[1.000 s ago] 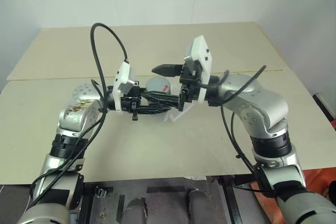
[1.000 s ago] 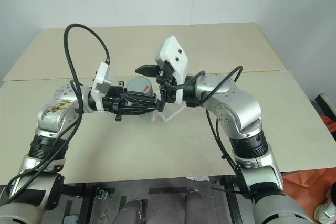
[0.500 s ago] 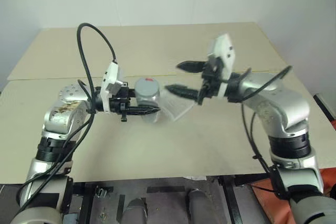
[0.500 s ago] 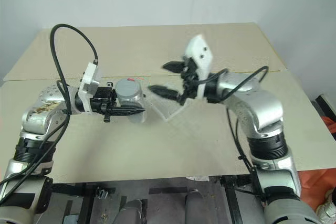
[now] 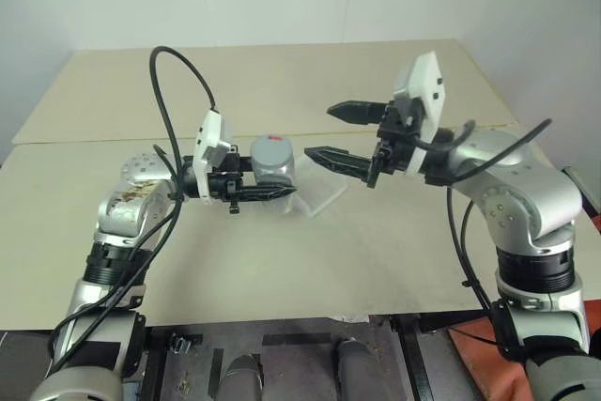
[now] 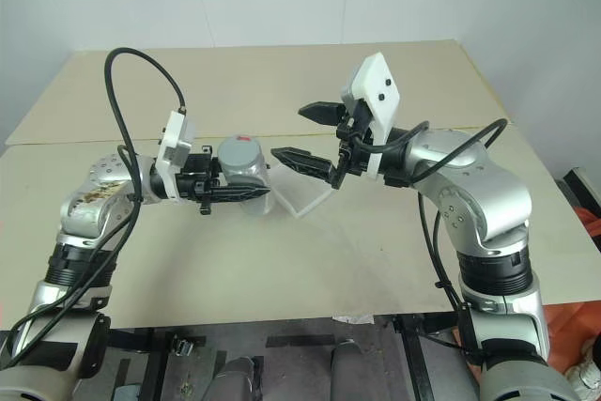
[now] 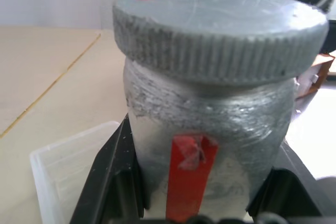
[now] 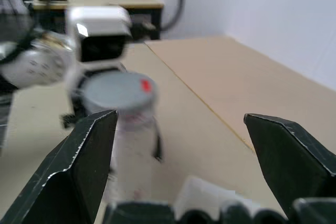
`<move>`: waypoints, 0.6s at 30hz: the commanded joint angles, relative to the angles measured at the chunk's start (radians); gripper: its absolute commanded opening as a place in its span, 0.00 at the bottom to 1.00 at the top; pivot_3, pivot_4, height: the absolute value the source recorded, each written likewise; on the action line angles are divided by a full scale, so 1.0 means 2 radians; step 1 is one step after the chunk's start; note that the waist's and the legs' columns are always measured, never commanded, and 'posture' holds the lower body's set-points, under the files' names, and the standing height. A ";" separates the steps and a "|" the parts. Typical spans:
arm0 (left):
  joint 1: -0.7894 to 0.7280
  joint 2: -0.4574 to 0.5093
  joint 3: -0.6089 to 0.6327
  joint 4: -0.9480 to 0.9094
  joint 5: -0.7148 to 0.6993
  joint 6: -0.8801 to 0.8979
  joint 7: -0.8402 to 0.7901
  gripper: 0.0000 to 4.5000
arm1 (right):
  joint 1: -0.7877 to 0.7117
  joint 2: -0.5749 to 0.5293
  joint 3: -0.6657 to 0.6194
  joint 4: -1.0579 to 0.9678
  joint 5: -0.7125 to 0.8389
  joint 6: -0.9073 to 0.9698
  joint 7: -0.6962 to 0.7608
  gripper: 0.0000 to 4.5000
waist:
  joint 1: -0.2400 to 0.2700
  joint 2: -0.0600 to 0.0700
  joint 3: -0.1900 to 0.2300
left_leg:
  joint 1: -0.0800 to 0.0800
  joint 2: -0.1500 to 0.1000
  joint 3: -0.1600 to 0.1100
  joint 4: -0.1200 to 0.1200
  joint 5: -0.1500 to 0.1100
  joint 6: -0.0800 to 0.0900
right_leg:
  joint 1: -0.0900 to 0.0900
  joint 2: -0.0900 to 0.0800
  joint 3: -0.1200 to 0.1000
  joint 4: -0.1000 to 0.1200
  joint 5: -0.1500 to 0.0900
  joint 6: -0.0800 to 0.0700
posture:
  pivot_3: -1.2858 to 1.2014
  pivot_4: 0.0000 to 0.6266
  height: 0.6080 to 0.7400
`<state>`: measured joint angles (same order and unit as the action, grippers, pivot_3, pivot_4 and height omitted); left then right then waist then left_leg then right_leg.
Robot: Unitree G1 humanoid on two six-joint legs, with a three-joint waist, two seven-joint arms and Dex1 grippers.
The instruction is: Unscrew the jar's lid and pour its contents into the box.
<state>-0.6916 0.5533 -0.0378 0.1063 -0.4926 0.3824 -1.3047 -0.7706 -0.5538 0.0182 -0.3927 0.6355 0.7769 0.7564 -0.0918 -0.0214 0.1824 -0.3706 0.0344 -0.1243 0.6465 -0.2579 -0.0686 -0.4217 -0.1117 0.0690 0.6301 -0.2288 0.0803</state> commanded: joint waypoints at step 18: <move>-0.024 -0.018 -0.005 -0.004 0.001 -0.017 -0.004 0.43 | -0.057 0.091 0.069 0.033 -0.049 -0.014 -0.039 1.00 | -0.002 0.000 0.000 | 0.000 0.000 0.000 0.000 0.000 0.000 | 0.000 0.000 0.000 0.000 0.000 0.000 | 0.52 0.24 1.00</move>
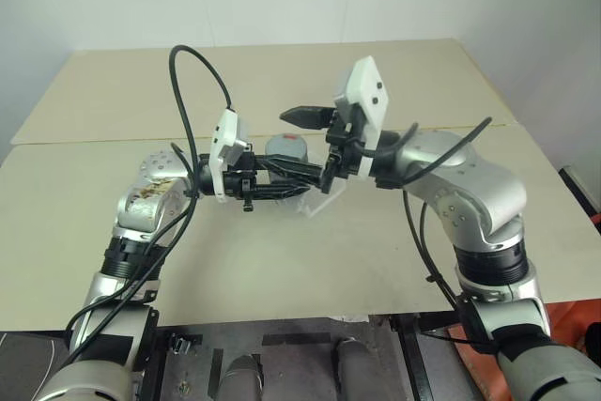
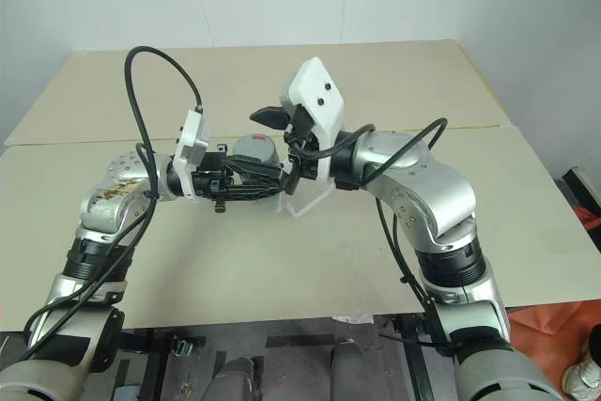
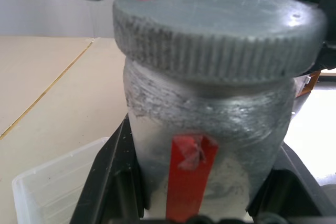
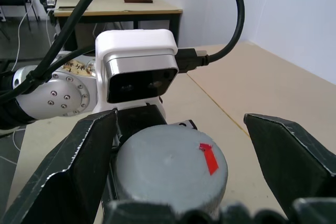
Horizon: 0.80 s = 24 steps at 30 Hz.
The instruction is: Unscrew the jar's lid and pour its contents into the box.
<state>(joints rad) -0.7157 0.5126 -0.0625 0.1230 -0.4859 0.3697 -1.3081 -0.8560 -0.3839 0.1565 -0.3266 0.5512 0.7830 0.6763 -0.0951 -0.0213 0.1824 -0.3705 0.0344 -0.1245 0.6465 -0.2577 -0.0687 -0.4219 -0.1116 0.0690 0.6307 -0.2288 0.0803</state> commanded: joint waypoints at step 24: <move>-0.003 0.021 0.016 -0.025 -0.012 -0.007 0.000 0.43 | 0.015 -0.055 -0.056 0.016 -0.011 -0.018 0.003 1.00 | 0.000 0.000 0.000 | 0.000 0.000 0.000 0.000 0.000 0.000 | 0.000 0.000 0.000 0.000 0.000 0.000 | 0.52 0.24 1.00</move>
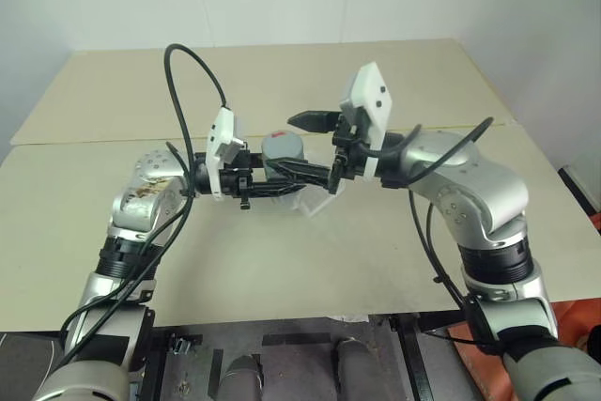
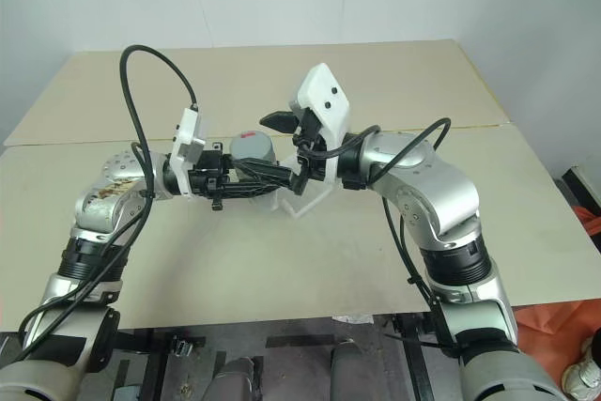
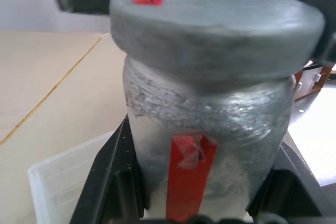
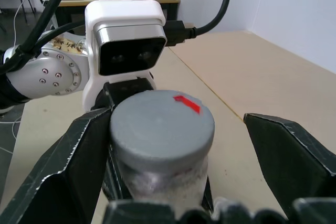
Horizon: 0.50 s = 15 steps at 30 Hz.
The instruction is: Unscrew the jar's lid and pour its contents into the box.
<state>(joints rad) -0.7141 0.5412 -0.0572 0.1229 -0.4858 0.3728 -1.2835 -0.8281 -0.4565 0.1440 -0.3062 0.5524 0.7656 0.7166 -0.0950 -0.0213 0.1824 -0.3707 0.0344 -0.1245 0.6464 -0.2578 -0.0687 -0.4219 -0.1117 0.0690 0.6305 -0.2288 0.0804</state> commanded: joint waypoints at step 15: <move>-0.003 0.006 0.012 -0.026 -0.012 -0.005 -0.017 0.43 | 0.021 -0.046 -0.064 -0.004 -0.003 -0.013 -0.012 1.00 | 0.001 0.000 0.000 | 0.000 0.000 0.000 0.000 0.000 0.000 | 0.000 0.000 0.000 0.000 0.000 0.000 | 0.52 0.24 1.00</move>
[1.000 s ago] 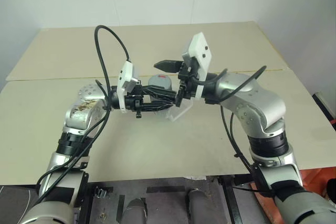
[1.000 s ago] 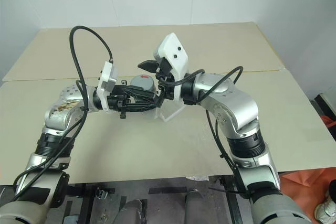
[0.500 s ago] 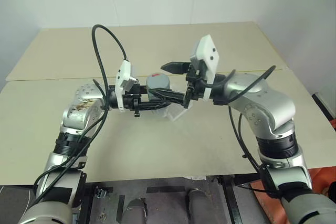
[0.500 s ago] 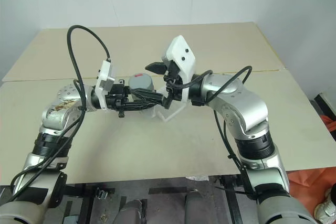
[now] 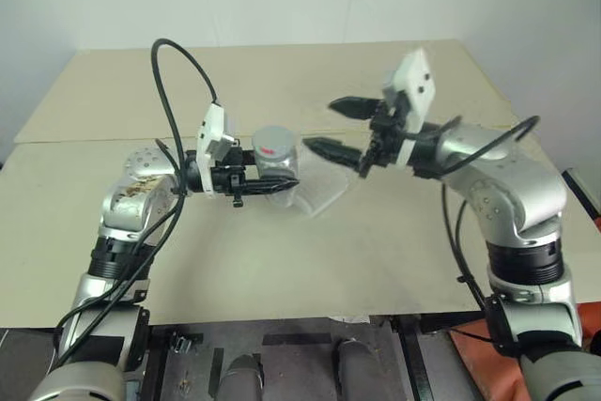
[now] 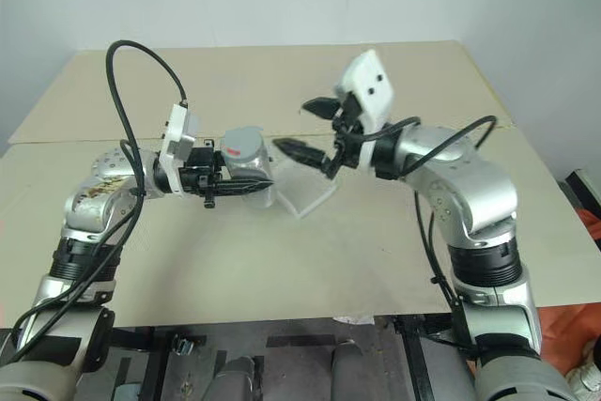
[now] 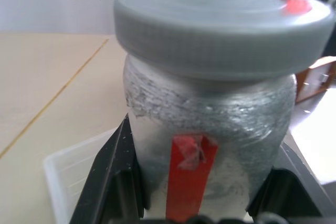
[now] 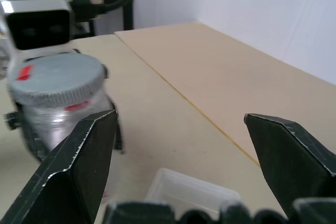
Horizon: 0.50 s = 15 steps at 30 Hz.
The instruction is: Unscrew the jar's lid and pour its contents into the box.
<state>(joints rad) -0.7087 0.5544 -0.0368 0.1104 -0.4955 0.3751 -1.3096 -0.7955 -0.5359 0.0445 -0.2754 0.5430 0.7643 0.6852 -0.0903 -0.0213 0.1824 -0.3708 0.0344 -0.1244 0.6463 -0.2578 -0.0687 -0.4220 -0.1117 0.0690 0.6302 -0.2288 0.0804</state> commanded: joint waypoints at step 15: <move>-0.018 -0.026 -0.003 0.017 0.015 -0.029 0.015 0.43 | 0.010 -0.024 -0.017 -0.088 0.057 0.018 0.032 1.00 | 0.000 0.000 0.000 | 0.000 0.000 0.000 0.000 0.000 0.000 | 0.000 0.000 0.000 0.000 0.000 0.000 | 0.52 0.24 1.00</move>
<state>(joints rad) -0.7149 0.5045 -0.0467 0.1530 -0.4709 0.3350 -1.2854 -0.7426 -0.5889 0.0218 -0.4113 0.6420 0.7900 0.7650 -0.0913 -0.0214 0.1824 -0.3706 0.0343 -0.1243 0.6466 -0.2578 -0.0687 -0.4215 -0.1117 0.0691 0.6298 -0.2288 0.0804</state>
